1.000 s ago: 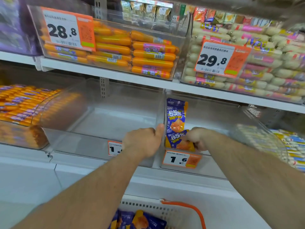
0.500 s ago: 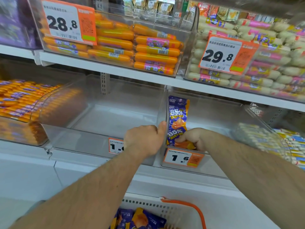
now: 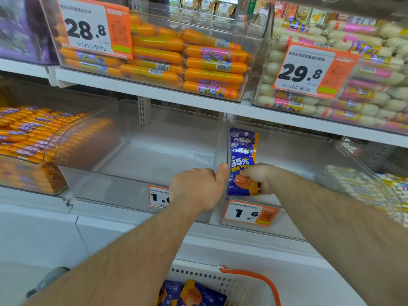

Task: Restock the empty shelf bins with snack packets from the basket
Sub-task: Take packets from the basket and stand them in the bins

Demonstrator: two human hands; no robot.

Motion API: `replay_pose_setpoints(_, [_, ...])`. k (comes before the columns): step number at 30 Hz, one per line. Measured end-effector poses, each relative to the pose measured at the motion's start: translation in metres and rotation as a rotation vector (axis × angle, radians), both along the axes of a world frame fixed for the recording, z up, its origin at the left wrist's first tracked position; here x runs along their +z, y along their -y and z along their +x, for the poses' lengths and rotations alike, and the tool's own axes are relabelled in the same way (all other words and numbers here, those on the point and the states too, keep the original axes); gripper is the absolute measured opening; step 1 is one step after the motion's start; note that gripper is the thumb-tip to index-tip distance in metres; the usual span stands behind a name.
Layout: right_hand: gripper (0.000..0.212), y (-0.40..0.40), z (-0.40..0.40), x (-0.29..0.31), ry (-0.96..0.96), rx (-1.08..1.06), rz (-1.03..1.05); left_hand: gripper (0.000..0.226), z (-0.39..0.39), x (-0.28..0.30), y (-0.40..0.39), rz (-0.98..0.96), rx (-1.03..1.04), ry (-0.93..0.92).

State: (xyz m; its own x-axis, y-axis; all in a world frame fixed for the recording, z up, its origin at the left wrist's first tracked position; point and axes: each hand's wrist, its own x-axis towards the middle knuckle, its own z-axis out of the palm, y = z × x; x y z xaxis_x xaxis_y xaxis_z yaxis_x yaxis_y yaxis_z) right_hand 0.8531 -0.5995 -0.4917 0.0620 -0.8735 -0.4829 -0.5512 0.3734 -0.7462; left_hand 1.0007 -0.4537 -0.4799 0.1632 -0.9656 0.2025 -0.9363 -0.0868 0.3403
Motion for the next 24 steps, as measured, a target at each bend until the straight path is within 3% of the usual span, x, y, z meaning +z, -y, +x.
replay_pose_setpoints(3, [0.026, -0.002, 0.0, -0.001, -0.32, 0.135, -0.147, 0.065, 0.0, -0.001, 0.0, 0.0, -0.002, -0.002])
replay_pose_setpoints(5, [0.034, -0.001, -0.002, -0.001, -0.397, 0.16, -0.154, 0.064, -0.001, 0.0, 0.0, 0.002, 0.004, 0.01])
replay_pose_setpoints(13, [0.028, -0.024, -0.009, 0.019, -0.234, 0.104, -0.059, 0.065, -0.001, 0.009, -0.005, 0.053, 0.016, -0.061])
replay_pose_setpoints(15, [0.024, -0.037, -0.01, 0.035, -0.391, 0.103, -0.235, 0.057, 0.003, 0.014, -0.007, 0.013, -0.008, -0.195])
replay_pose_setpoints(17, [0.01, -0.058, -0.005, 0.049, -0.486, 0.056, -0.573, 0.042, 0.009, 0.017, -0.015, -0.141, -0.096, -0.319])
replay_pose_setpoints(18, [0.003, -0.073, -0.001, 0.053, -0.439, 0.031, -0.723, 0.037, 0.014, 0.016, -0.022, -0.279, -0.142, -0.28])
replay_pose_setpoints(21, [0.01, -0.128, 0.013, 0.05, -0.226, 0.078, -1.039, 0.032, 0.034, 0.007, -0.054, -0.542, -0.218, -0.037])
replay_pose_setpoints(24, [0.011, -0.175, 0.029, 0.027, -0.097, 0.233, -1.147, 0.029, 0.054, -0.013, -0.089, -0.424, -0.252, -0.002])
